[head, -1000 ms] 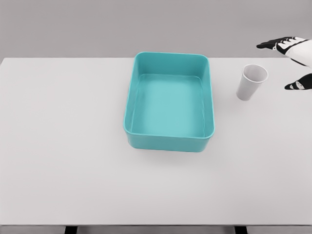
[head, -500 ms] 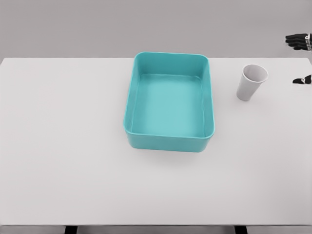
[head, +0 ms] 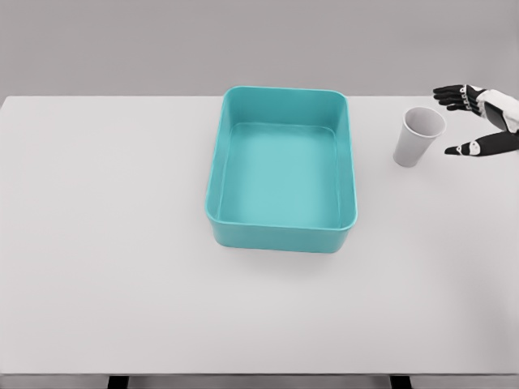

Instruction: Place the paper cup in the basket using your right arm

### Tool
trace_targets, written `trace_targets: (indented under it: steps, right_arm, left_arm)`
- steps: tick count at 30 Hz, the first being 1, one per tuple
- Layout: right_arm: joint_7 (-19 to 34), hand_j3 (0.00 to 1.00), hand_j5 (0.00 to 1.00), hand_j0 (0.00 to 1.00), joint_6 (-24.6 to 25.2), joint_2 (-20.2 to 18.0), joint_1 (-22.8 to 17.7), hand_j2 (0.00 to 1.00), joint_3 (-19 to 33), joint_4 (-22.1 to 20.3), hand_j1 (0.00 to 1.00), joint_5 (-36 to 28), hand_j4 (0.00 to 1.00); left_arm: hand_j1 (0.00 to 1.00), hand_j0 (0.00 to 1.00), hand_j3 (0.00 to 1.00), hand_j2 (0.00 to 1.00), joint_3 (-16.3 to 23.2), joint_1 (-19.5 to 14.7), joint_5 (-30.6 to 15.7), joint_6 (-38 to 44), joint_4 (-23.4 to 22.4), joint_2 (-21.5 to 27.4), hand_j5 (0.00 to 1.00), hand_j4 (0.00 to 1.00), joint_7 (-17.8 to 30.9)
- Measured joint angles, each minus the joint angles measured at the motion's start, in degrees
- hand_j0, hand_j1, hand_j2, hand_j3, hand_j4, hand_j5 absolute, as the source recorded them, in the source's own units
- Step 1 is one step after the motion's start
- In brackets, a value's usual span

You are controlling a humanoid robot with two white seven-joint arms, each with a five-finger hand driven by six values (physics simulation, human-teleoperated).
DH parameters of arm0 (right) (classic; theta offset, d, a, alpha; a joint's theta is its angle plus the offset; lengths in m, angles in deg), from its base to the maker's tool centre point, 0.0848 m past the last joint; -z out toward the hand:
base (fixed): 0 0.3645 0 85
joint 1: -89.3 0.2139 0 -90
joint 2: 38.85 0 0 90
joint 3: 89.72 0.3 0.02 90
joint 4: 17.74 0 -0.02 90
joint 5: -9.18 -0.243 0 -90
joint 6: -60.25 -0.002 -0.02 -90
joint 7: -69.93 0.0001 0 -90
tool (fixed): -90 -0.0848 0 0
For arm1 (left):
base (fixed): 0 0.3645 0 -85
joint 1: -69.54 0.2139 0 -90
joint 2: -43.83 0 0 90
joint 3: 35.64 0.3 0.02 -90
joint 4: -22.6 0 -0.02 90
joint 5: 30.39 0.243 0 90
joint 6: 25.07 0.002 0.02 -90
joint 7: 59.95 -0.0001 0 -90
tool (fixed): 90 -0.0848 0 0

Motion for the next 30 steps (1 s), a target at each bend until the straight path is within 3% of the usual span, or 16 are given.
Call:
trace_targets:
  steps: [11,30]
  right_arm:
    - [0.0,0.9,0.9,0.9,-0.2,4.1,2.7,0.9,0.0,10.3,0.9,0.1,0.9]
    - [0.0,0.89,0.89,0.89,-0.1,6.6,5.1,0.89,-0.1,15.5,0.89,1.0,0.89]
  left_arm:
    - [1.0,1.0,1.0,1.0,0.0,-0.1,0.0,0.0,0.0,0.0,1.0,1.0,0.0]
    - [1.0,1.0,1.0,1.0,0.0,0.0,0.0,0.0,0.0,0.0,1.0,1.0,0.0]
